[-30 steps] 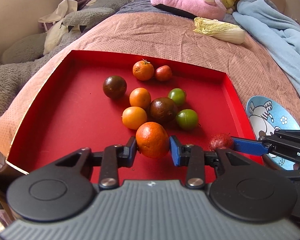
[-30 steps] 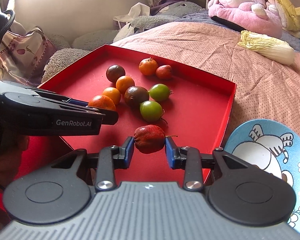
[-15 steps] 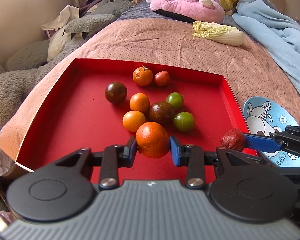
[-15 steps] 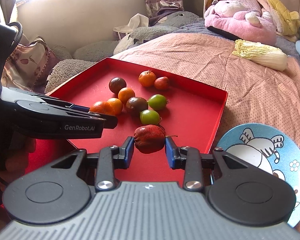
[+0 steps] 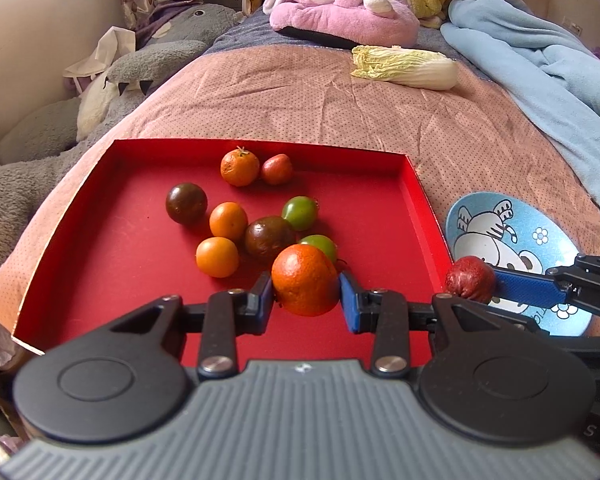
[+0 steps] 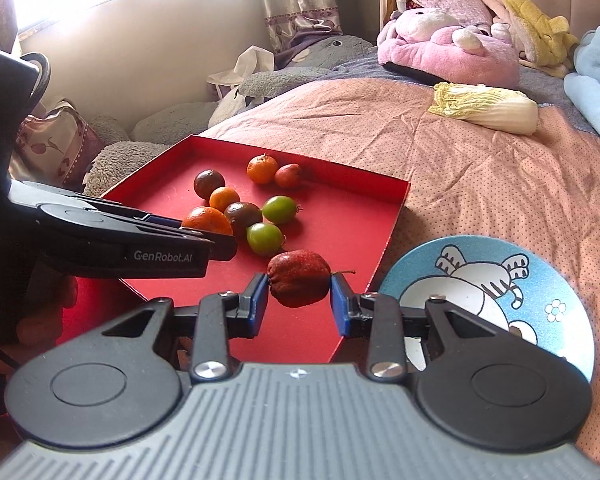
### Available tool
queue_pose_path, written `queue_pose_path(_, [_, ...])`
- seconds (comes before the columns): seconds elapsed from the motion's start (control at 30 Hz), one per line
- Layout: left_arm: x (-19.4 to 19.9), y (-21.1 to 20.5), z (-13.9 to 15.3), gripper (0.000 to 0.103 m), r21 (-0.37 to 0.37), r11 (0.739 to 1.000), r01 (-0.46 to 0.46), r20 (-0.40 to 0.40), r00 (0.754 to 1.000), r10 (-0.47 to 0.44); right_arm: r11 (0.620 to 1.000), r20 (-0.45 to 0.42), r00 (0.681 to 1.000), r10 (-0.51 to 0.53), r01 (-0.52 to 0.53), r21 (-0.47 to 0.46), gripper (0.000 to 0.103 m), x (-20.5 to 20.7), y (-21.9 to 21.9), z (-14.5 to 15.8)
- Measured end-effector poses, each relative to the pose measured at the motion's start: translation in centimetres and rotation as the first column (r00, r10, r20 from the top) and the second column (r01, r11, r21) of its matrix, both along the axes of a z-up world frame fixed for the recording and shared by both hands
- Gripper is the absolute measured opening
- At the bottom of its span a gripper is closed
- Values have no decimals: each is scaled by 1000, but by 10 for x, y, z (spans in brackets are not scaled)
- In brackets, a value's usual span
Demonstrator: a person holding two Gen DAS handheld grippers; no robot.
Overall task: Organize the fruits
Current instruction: 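Carry the red fruit and the orange in both grippers over the blue plate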
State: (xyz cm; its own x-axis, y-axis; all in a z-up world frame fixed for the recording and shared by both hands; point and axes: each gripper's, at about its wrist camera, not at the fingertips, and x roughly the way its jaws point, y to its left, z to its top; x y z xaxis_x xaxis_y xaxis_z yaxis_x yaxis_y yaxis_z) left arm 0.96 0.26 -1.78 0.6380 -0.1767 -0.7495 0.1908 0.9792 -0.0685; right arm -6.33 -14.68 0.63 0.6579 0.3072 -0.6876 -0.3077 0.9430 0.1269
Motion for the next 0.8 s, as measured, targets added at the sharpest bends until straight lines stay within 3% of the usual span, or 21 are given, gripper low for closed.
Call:
queue_pose_path(0.4, [-1, -38, 3, 39, -12, 997, 82, -2, 997, -82, 991, -4, 991, -132, 132, 0, 40, -16, -49, -4])
queue_pose_path(0.8, [3, -101, -1, 39, -48, 976, 214, 1, 977, -214, 964, -44, 965, -260, 256, -72, 40, -21, -89, -25])
